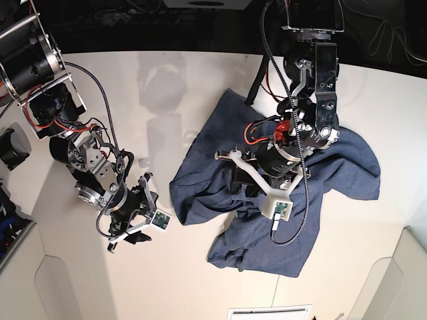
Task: Layout the t-shirt on the table in an organized manner, then fold the t-shirt properly
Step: 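Grasp a fold of the t-shirt with the left gripper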
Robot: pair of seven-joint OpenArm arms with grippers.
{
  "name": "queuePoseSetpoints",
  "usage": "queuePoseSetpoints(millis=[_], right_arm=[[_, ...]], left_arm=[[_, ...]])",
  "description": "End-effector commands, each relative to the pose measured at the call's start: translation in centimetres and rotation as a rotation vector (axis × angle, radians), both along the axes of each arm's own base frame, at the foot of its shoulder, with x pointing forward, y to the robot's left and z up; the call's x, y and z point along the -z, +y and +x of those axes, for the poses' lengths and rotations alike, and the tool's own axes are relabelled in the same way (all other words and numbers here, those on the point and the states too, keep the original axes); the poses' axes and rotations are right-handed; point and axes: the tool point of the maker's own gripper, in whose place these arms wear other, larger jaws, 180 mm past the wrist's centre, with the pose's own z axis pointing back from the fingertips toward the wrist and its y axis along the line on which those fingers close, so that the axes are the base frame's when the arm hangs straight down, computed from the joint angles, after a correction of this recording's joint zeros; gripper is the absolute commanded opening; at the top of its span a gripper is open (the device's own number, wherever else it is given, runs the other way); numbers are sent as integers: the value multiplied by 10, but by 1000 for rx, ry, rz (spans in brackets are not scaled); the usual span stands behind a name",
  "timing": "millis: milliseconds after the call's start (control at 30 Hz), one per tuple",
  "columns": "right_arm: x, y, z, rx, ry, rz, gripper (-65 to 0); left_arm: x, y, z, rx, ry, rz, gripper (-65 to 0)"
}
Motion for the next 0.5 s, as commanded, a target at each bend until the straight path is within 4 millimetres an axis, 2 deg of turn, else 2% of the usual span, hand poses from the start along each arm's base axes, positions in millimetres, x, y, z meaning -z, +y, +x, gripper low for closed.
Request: queuePoseSetpoints(millis=[0,133,200,333,467], right_arm=[[-24,8,16,-10,-64,27,-379],[-25,24,15,-24,-64,51,-378],[-25,28,15,-27,-63,58,-378],[-25,28,15,-27,-63,57,-379],[-25,28,15,-27,-63,58,-378]], left_arm=[[-16,-4,10,-4,-56,-29,-394],[-4,-8,11,-2,-24,-35,-394],[5,-3,13,-17,-5,12,-394],[12,12,16,-51,7,115,-394],[14,12,15,-52,12,115,-394]])
